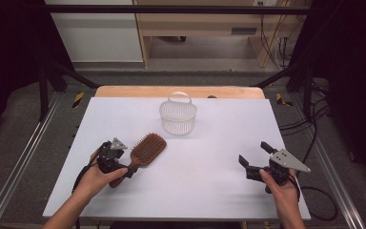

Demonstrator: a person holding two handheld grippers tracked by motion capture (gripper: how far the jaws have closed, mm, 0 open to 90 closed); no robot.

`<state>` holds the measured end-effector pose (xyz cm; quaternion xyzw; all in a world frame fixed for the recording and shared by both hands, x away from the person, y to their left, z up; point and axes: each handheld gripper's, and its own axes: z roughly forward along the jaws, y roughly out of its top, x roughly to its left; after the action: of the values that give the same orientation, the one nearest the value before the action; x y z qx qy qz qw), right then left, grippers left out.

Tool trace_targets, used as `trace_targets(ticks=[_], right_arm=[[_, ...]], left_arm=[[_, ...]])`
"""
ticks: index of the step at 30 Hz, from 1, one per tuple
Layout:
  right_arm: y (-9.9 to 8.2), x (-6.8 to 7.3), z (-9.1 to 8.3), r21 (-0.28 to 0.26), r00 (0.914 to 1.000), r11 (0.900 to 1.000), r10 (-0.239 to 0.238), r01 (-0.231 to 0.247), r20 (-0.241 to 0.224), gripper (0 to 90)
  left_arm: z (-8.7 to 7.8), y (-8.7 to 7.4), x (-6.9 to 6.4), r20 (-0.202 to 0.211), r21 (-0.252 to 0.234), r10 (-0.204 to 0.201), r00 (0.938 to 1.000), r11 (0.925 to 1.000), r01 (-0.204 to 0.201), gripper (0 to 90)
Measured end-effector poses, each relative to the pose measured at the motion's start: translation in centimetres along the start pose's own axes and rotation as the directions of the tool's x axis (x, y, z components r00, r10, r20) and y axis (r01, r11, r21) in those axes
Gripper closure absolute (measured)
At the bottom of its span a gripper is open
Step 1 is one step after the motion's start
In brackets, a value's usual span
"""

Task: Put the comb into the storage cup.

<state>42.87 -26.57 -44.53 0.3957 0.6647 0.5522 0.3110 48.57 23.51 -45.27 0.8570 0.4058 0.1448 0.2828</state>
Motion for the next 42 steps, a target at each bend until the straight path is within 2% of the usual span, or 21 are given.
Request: trace_targets(ticks=[5, 12, 14, 16, 17, 18, 20, 21, 24, 30, 42], right_arm=[[0.0, 0.0, 0.0, 0.004, 1.0, 1.0, 0.003, -0.003, -0.002, 2.7], [0.0, 0.0, 0.1, 0.004, 1.0, 1.0, 0.003, -0.003, -0.006, 2.8], [0.0, 0.0, 0.1, 0.005, 1.0, 1.0, 0.003, -0.003, -0.006, 2.8], [0.0, 0.0, 0.1, 0.006, 1.0, 1.0, 0.003, -0.003, -0.006, 2.8], [0.0, 0.0, 0.1, 0.007, 1.0, 1.0, 0.004, -0.004, -0.007, 2.8], [0.0, 0.0, 0.1, 0.007, 1.0, 1.0, 0.004, -0.004, -0.007, 2.8], [0.0, 0.0, 0.1, 0.008, 1.0, 1.0, 0.005, -0.005, -0.009, 2.8], [0.0, 0.0, 0.1, 0.008, 1.0, 1.0, 0.005, -0.005, -0.009, 2.8], [0.0, 0.1, 0.1, 0.009, 0.9999, 1.0, 0.005, -0.005, -0.011, 2.8], [-0.1, 0.1, 0.2, 0.012, 0.9999, 0.9999, 0.002, -0.002, -0.012, 2.8], [-0.1, 0.1, 0.3, 0.018, 0.9998, 0.9998, 0.004, -0.004, -0.019, 2.9]], left_arm=[[0.2, 0.1, 0.0, 0.004, 0.015, -0.001, 1.0, 0.9999, 0.001, 5.3], [0.4, 0.2, -0.2, 0.021, 0.059, 0.039, 0.999, 0.9975, -0.04, 8.7], [0.3, 0.3, -0.3, 0.031, 0.06, 0.035, 0.9989, 0.9975, -0.037, 9.9], [0.2, 0.4, -0.3, 0.042, 0.063, 0.031, 0.9986, 0.9975, -0.034, 16.5], [0.2, 0.6, -0.2, 0.047, 0.071, 0.033, 0.9983, 0.9968, -0.036, 27.7], [0.3, 0.6, -0.3, 0.046, 0.073, 0.033, 0.9984, 0.9967, -0.036, 27.7], [0.3, 0.8, -0.3, 0.048, 0.088, 0.036, 0.9982, 0.9953, -0.04, 36.2], [0.4, 0.9, -0.3, 0.052, 0.096, 0.036, 0.998, 0.9946, -0.041, 36.2], [0.5, 1.1, -0.4, 0.063, 0.114, 0.042, 0.9971, 0.9923, -0.049, 44.9], [0.5, 1.4, -0.5, 0.068, 0.149, 0.059, 0.9959, 0.9865, -0.069, 50.8], [0.9, 1.5, -0.6, 0.064, 0.197, 0.057, 0.9963, 0.9779, -0.069, 57.6]])
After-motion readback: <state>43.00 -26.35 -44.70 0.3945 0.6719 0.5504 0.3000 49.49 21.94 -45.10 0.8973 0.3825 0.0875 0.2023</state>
